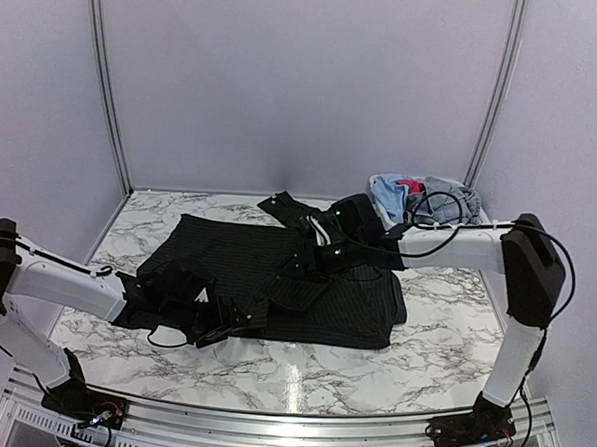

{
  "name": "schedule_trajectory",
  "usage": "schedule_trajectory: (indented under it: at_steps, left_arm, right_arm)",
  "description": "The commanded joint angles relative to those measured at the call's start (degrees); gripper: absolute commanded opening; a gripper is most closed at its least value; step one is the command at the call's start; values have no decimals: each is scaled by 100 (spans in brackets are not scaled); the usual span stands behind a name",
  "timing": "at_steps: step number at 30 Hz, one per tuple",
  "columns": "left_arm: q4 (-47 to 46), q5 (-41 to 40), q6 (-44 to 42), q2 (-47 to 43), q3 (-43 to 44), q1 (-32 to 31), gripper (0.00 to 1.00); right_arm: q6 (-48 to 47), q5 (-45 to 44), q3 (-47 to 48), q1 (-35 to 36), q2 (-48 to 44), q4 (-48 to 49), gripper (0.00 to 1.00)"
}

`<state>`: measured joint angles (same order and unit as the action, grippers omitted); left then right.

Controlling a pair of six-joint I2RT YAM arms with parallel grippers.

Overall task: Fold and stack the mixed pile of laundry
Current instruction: Smooth out the 1/3-folded shirt at the center of the board.

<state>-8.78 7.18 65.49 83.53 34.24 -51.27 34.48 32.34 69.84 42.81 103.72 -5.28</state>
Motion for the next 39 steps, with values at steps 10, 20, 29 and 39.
schedule_trajectory:
  at_steps: [10, 20, 29, 39]
  left_arm:
    - [-795, -316, 288, 594, 262, -111, 69]
    - [-1056, -190, 187, 715, 347, -106, 49]
    - [-994, -317, 569, 784, 106, -208, 57]
    - [-808, -188, 185, 1032, 454, -390, 23]
  right_arm:
    - [-1293, 409, 382, 219, 1179, -886, 35]
    - [-1483, 315, -426, 253, 836, -834, 31]
    - [-1397, 264, -511, 254, 903, -717, 31]
    - [-1324, 211, -456, 164, 590, -745, 36]
